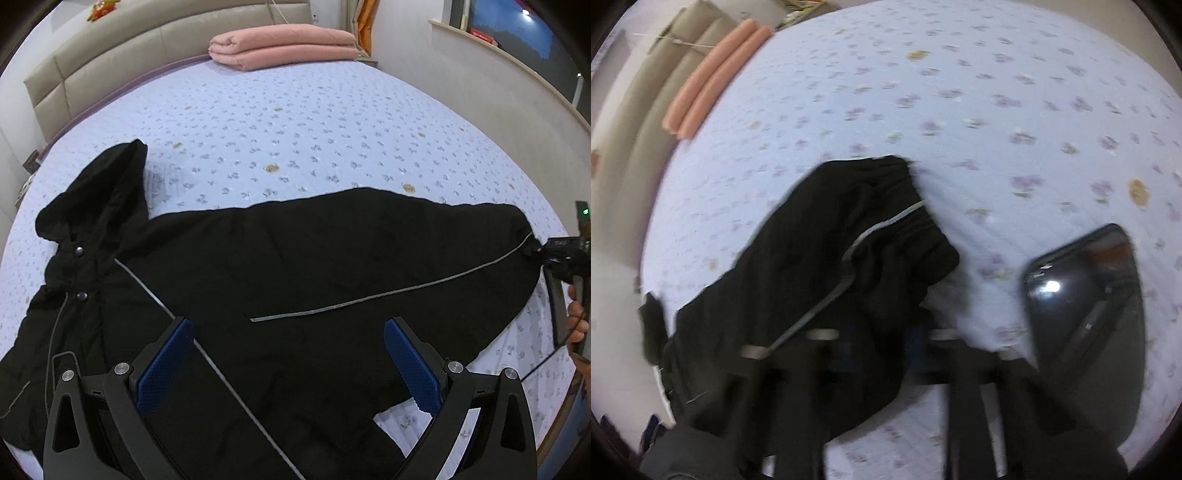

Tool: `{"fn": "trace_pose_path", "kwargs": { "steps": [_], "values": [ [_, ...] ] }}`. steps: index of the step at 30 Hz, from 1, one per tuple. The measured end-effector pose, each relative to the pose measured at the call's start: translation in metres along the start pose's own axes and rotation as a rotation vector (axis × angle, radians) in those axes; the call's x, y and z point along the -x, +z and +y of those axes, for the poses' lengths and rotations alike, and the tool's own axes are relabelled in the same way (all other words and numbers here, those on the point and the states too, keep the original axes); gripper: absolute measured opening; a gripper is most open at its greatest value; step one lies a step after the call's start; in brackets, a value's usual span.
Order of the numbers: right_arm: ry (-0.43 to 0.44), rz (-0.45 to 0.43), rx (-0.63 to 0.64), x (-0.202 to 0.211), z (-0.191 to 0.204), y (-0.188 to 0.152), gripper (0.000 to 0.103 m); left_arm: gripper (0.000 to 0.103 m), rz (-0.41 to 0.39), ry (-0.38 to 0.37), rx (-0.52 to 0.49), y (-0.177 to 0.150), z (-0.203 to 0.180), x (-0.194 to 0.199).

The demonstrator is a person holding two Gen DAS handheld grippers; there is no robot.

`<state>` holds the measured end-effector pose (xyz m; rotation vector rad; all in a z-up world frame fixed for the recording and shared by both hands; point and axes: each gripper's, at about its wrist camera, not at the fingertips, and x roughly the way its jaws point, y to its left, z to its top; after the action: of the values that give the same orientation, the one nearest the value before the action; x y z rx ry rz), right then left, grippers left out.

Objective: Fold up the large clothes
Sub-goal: 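Grasp the jacket sleeve cuff with the right gripper, then fold the held sleeve across the jacket body with the right gripper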

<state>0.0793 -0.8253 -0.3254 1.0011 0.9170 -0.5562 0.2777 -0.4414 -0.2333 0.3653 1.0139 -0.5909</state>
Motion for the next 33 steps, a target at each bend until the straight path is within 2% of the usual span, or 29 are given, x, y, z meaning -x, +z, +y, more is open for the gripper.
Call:
{"fn": "trace_pose_path", "kwargs": {
  "steps": [3, 7, 10, 16, 18, 22, 26, 29, 33],
  "values": [
    [-0.055, -0.081, 0.115, 0.022, 0.026, -0.006, 0.008, 0.103, 0.020, 0.003, 0.010, 0.000, 0.008, -0.009],
    [-0.041, -0.149, 0.220, 0.051, 0.066, -0.018, 0.008, 0.103, 0.049, 0.008, 0.032, -0.003, 0.026, -0.018],
    [-0.088, -0.147, 0.245, 0.045, 0.084, -0.022, 0.008, 0.103, 0.084, -0.013, 0.070, -0.009, 0.041, -0.034],
    [-0.081, -0.137, 0.259, 0.041, 0.089, -0.029, 0.008, 0.102, 0.196, -0.021, 0.145, -0.029, 0.056, -0.084],
    [-0.080, -0.135, 0.269, 0.043, 0.090, -0.031, 0.008, 0.103, 0.191, -0.017, 0.166, -0.032, 0.057, -0.092],
    [-0.087, -0.133, 0.299, 0.046, 0.103, -0.037, 0.007, 0.103, 0.161, 0.009, 0.145, -0.032, 0.052, -0.093],
    [-0.063, -0.136, 0.338, 0.053, 0.128, -0.045, 0.007, 0.099, 0.132, -0.044, 0.162, -0.030, 0.063, -0.071],
    [-0.019, -0.137, 0.392, 0.062, 0.159, -0.058, 0.007, 0.099, 0.074, -0.044, 0.161, -0.032, 0.083, -0.036],
    [0.070, -0.115, 0.542, 0.069, 0.232, -0.098, 0.007, 0.099, 0.005, -0.013, 0.147, -0.040, 0.118, 0.014]
  ]
}}
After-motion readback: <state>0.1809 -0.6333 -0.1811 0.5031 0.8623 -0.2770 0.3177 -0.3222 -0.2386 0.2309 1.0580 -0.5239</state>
